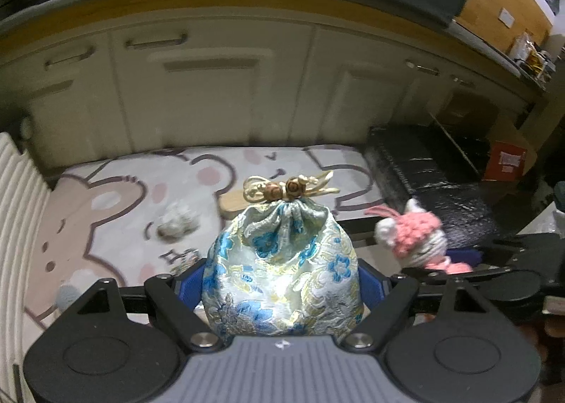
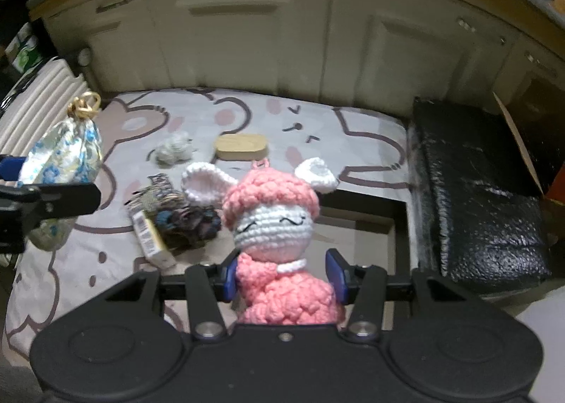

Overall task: Organize objects
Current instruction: 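Lift and carry the pouch and bunny with both tools over the black box, then lower the pouch and bunny into the black box and open both tools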

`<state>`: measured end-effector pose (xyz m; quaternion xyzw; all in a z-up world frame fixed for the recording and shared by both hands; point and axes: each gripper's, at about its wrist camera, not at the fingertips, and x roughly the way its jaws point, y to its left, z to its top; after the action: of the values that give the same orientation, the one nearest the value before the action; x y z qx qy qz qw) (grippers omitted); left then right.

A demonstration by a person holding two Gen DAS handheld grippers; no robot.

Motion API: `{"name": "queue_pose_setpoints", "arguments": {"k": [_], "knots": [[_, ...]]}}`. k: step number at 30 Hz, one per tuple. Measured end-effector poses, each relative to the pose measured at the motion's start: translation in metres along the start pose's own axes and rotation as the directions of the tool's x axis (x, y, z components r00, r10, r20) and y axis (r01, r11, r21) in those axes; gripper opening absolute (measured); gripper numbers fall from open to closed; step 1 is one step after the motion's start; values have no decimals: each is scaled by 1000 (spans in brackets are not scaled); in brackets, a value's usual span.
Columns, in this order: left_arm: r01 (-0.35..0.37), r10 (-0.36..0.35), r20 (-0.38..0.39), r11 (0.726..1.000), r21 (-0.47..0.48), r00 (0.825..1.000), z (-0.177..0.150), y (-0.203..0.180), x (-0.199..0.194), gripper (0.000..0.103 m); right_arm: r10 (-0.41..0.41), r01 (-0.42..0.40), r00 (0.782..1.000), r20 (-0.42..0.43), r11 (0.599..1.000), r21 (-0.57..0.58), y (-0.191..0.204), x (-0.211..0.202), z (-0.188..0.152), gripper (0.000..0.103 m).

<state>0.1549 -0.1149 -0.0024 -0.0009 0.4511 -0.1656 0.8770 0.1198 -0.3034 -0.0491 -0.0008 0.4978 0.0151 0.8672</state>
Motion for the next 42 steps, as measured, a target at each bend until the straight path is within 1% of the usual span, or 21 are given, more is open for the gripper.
{"name": "queue_pose_setpoints", "arguments": {"k": [4, 9, 16, 19, 21, 25, 28, 29, 31, 35, 37, 39, 41, 42], "knots": [[30, -30, -22, 1000, 4, 999, 8, -21, 18, 84, -10, 11, 1000, -20, 999, 48, -23, 14, 2, 50], [68, -69, -54, 998, -15, 996, 11, -41, 44, 84, -35, 39, 998, -43, 995, 94, -45, 34, 2, 50], [129, -133, -105, 990, -53, 985, 7, -58, 85, 84, -65, 76, 995, -80, 986, 147, -66, 67, -7, 51], [169, -179, -107, 981, -91, 978, 1, -60, 102, 84, -61, 78, 993, -99, 982, 174, -75, 79, -14, 51], [186, -201, -108, 973, -135, 974, -3, -58, 114, 84, -68, 87, 992, -109, 980, 179, -80, 84, -16, 51], [203, -240, -147, 952, -230, 960, -12, -51, 140, 84, -66, 89, 991, -117, 975, 204, -90, 92, -20, 51], [215, -268, -176, 938, -272, 947, -16, -49, 154, 84, -62, 89, 990, -126, 969, 230, -96, 98, -21, 51], [217, -272, -177, 936, -278, 946, -17, -49, 156, 84, -54, 83, 991, -126, 967, 240, -96, 99, -21, 51], [212, -264, -168, 938, -276, 950, -18, -49, 160, 84, -30, 61, 992, -122, 964, 258, -97, 102, -20, 51], [198, -250, -164, 939, -281, 954, -17, -47, 167, 84, -34, 67, 991, -131, 963, 260, -96, 108, -18, 51], [185, -240, -175, 942, -280, 955, -18, -47, 170, 85, -29, 64, 990, -135, 963, 263, -96, 110, -19, 51], [173, -235, -201, 943, -284, 951, -20, -47, 174, 86, -23, 60, 990, -139, 961, 270, -97, 110, -20, 51], [168, -228, -209, 948, -272, 951, -23, -48, 175, 93, -16, 54, 990, -138, 958, 280, -99, 110, -20, 51], [164, -224, -212, 950, -265, 951, -23, -49, 174, 94, -15, 54, 990, -138, 957, 285, -100, 110, -20, 51]]}}
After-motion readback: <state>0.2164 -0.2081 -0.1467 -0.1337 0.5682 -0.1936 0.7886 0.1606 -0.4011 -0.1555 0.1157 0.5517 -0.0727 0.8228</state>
